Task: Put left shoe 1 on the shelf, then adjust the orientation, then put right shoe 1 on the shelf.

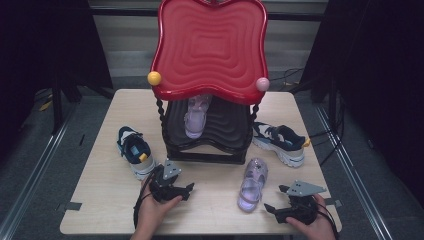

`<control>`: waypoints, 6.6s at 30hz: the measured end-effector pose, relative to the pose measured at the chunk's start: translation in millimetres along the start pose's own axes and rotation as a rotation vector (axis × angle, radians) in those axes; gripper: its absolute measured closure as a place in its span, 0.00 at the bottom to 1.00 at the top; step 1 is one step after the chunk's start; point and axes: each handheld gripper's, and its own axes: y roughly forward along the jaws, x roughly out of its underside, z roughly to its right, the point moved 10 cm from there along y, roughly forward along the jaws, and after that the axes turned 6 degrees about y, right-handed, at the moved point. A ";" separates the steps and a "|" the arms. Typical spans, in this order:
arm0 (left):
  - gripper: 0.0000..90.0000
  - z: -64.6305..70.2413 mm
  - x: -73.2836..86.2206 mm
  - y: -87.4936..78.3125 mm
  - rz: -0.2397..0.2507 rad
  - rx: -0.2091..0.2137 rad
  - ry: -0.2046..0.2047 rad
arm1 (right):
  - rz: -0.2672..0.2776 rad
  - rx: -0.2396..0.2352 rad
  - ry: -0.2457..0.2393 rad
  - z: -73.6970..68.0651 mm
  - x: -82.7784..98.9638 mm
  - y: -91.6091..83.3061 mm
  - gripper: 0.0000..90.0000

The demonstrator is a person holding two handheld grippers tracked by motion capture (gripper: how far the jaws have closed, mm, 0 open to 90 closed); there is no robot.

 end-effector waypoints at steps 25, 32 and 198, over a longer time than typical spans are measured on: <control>0.17 -2.4 10.5 5.8 -0.024 0.022 -0.016 | 0.023 -0.066 -0.032 -29.2 -10.2 12.1 0.17; 0.16 -2.4 10.4 5.9 -0.023 0.023 -0.019 | 0.041 -0.072 -0.012 -31.0 -14.2 13.2 0.17; 0.16 -5.3 7.4 10.1 -0.028 0.019 -0.016 | 0.040 0.132 0.091 15.3 10.3 -3.6 0.40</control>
